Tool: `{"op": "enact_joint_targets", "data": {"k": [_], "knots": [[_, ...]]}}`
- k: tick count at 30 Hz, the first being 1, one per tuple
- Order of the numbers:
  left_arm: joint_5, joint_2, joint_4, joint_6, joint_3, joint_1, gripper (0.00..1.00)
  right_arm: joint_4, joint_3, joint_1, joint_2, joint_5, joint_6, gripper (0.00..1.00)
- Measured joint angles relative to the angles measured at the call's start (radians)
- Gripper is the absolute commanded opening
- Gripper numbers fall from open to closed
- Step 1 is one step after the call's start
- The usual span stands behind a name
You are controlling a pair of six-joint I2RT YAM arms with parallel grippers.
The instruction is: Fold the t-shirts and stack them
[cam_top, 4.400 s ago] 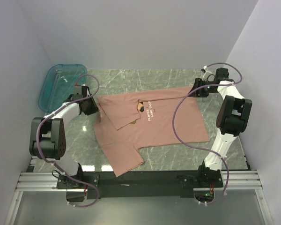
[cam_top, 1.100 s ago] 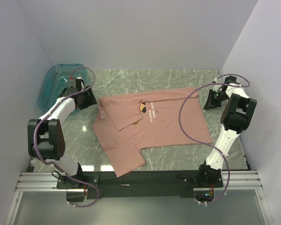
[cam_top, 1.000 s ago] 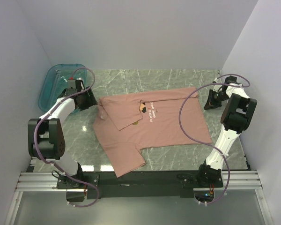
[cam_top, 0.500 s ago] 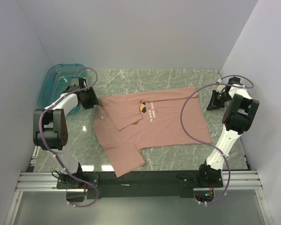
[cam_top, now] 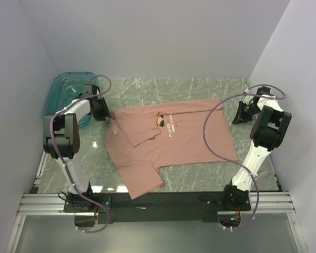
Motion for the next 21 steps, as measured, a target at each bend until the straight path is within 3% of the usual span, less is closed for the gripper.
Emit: {"op": "enact_joint_targets", "data": {"k": [3,6,7,10,21], "knots": [[0.000,0.040,-0.008,0.008,0.007,-0.002,0.41,0.000,0.000,0.000,0.000,0.000,0.000,0.15],[-0.003,0.061,-0.019,0.010,0.025,-0.011,0.30,0.000,0.000,0.000,0.000,-0.004,0.000,0.15],[-0.003,0.064,-0.020,0.012,0.032,-0.014,0.20,0.000,0.000,0.000,0.000,-0.006,0.000,0.15],[-0.003,0.074,-0.023,0.014,0.038,-0.024,0.08,-0.001,0.000,0.000,0.000,-0.008,0.000,0.15],[-0.151,-0.021,-0.047,0.033,0.038,-0.104,0.01,-0.002,0.000,0.000,0.000,-0.015,0.000,0.15]]}}
